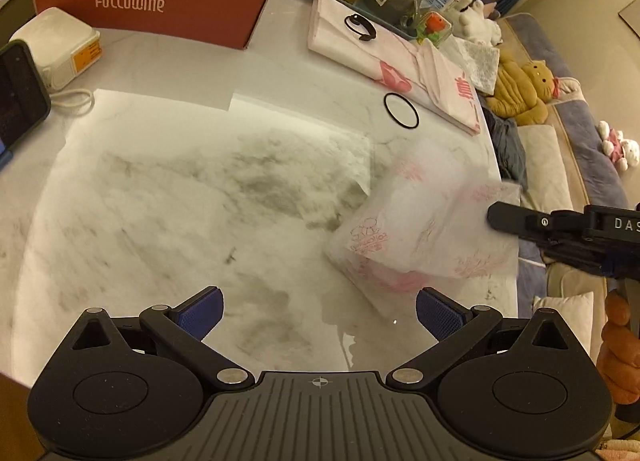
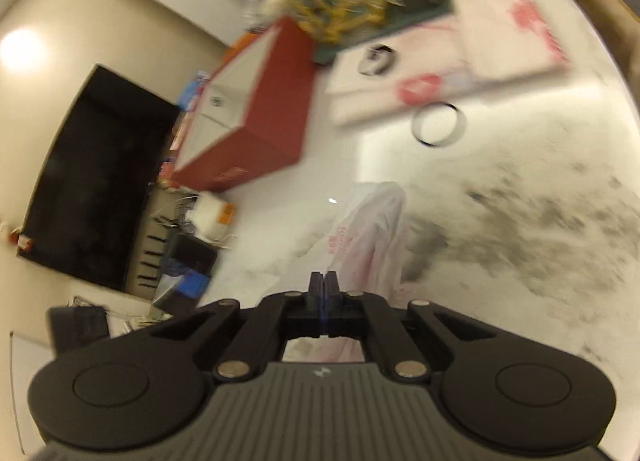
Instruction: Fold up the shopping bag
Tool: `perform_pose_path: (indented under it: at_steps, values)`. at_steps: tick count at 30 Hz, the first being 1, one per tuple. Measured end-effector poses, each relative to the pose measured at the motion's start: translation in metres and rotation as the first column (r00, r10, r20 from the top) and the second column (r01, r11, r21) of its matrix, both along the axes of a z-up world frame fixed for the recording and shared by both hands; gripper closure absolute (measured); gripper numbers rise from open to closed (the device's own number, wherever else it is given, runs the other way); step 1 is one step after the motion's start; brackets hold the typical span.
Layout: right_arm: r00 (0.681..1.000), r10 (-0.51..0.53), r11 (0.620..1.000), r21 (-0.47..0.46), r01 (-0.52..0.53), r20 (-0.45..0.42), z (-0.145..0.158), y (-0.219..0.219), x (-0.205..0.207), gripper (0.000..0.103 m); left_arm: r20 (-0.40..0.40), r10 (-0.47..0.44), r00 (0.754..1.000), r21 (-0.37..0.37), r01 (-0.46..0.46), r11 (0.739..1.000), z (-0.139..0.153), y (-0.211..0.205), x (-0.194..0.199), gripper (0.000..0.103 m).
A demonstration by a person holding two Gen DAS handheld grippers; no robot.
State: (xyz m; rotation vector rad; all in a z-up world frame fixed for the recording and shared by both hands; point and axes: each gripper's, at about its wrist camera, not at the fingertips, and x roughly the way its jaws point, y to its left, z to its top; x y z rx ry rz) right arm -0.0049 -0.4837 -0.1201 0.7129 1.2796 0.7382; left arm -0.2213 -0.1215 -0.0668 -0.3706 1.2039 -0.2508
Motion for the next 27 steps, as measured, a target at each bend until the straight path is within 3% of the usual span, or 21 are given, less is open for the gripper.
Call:
perform_pose_path:
  at_steps: [2, 7, 9, 12, 14, 17, 19, 21, 24, 27]
  values:
    - [0.997, 0.045, 0.994, 0.098, -0.038, -0.068, -0.011, -0.006, -0.003, 0.103, 0.005, 0.017, 1.000, -0.001, -0.017, 1.000, 0.001, -0.007, -0.009, 0.000]
    - [0.995, 0.088, 0.979, 0.190, -0.077, -0.048, -0.002, -0.007, -0.015, 0.103, -0.002, 0.002, 1.000, 0.011, -0.002, 1.000, -0.002, 0.003, -0.011, 0.000]
    - [0.998, 0.047, 0.971, 0.234, -0.037, -0.037, 0.004, -0.004, -0.019, 0.103, 0.011, -0.034, 0.999, 0.032, 0.034, 0.999, 0.000, 0.013, -0.003, 0.000]
    - [0.995, -0.092, 0.973, 0.210, 0.096, -0.030, 0.004, 0.006, -0.026, 0.103, 0.033, -0.106, 0.994, 0.058, 0.104, 0.993, 0.006, 0.030, 0.012, 0.000]
    - [0.967, -0.244, 0.953, 0.167, 0.254, -0.078, -0.006, 0.009, -0.032, 0.103, 0.043, -0.155, 0.987, 0.057, 0.152, 0.987, 0.010, 0.043, 0.022, 0.000]
    - [0.885, -0.423, 0.876, 0.164, 0.455, -0.193, -0.023, 0.010, -0.043, 0.103, 0.040, -0.243, 0.969, 0.062, 0.240, 0.969, 0.010, 0.057, 0.030, 0.000]
    - [0.843, -0.480, 0.834, 0.172, 0.524, -0.242, -0.028, 0.012, -0.051, 0.103, 0.038, -0.319, 0.947, 0.052, 0.317, 0.947, 0.009, 0.058, 0.034, 0.000]
    - [0.825, -0.509, 0.820, 0.153, 0.552, -0.245, -0.025, 0.021, -0.057, 0.103, 0.043, -0.369, 0.929, 0.058, 0.366, 0.929, 0.010, 0.056, 0.038, 0.000]
    - [0.843, -0.484, 0.830, 0.183, 0.527, -0.234, -0.017, 0.038, -0.063, 0.103, 0.094, -0.397, 0.913, 0.108, 0.387, 0.916, 0.021, 0.051, 0.040, 0.000]
    - [0.898, -0.408, 0.886, 0.165, 0.433, -0.166, -0.004, 0.052, -0.052, 0.103, 0.179, -0.394, 0.901, 0.176, 0.365, 0.914, 0.039, 0.044, 0.036, 0.000]
